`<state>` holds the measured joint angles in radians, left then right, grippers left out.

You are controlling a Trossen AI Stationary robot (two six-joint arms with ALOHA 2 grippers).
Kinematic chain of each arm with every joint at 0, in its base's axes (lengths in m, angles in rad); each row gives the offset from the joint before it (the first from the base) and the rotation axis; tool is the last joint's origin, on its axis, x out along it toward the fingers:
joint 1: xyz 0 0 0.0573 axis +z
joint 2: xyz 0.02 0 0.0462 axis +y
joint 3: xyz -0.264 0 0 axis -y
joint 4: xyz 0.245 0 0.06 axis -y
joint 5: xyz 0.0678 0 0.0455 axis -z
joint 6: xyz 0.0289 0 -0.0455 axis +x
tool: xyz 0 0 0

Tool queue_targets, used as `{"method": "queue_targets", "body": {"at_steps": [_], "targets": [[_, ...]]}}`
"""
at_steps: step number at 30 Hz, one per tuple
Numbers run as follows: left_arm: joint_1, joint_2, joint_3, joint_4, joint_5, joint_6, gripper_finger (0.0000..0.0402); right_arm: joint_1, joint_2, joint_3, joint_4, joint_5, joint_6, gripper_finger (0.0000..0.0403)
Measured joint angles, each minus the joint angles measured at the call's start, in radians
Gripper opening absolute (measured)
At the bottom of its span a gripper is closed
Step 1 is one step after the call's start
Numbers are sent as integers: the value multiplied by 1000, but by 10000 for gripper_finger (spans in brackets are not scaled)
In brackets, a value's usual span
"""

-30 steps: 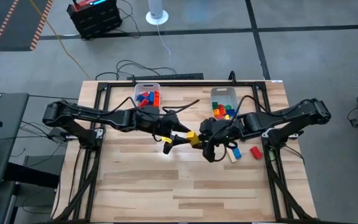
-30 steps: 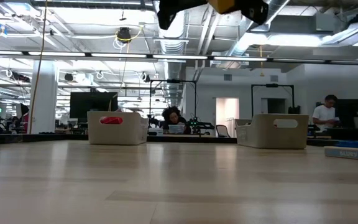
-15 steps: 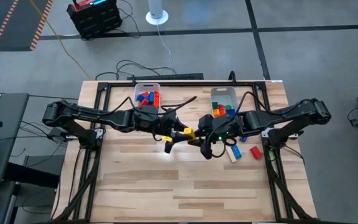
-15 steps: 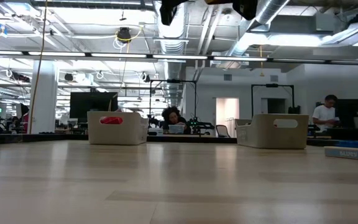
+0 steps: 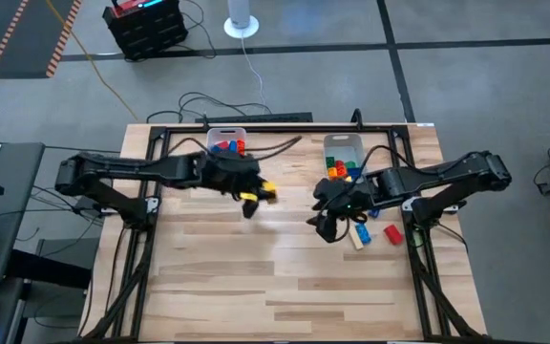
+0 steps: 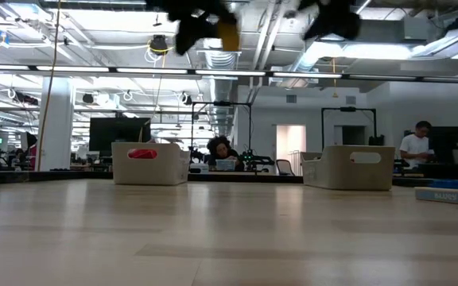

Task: Sort blocks by size
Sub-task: Put the yellow rectangle wooden block into the white bin

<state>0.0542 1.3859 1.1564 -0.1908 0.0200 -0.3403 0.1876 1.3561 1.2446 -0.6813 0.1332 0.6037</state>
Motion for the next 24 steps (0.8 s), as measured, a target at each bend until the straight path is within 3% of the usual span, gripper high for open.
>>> {"method": "queue_targets", "body": {"at_steps": [6, 8, 14, 19, 24], "targets": [[131, -56, -2, -459, -225, 87, 123, 8, -9, 0, -164, 0, 83, 254], [183, -56, -28, -527, -281, 122, 123, 17, -9, 0, -170, 0, 84, 254], [325, -49, -136, -486, -312, 182, 123, 23, -9, 0, -140, 0, 85, 255], [438, -43, -137, -401, -387, 223, 123, 21, -9, 0, -119, 0, 85, 255], [536, -43, -137, -319, -397, 223, 123, 19, -9, 0, -73, 0, 87, 255]]}}
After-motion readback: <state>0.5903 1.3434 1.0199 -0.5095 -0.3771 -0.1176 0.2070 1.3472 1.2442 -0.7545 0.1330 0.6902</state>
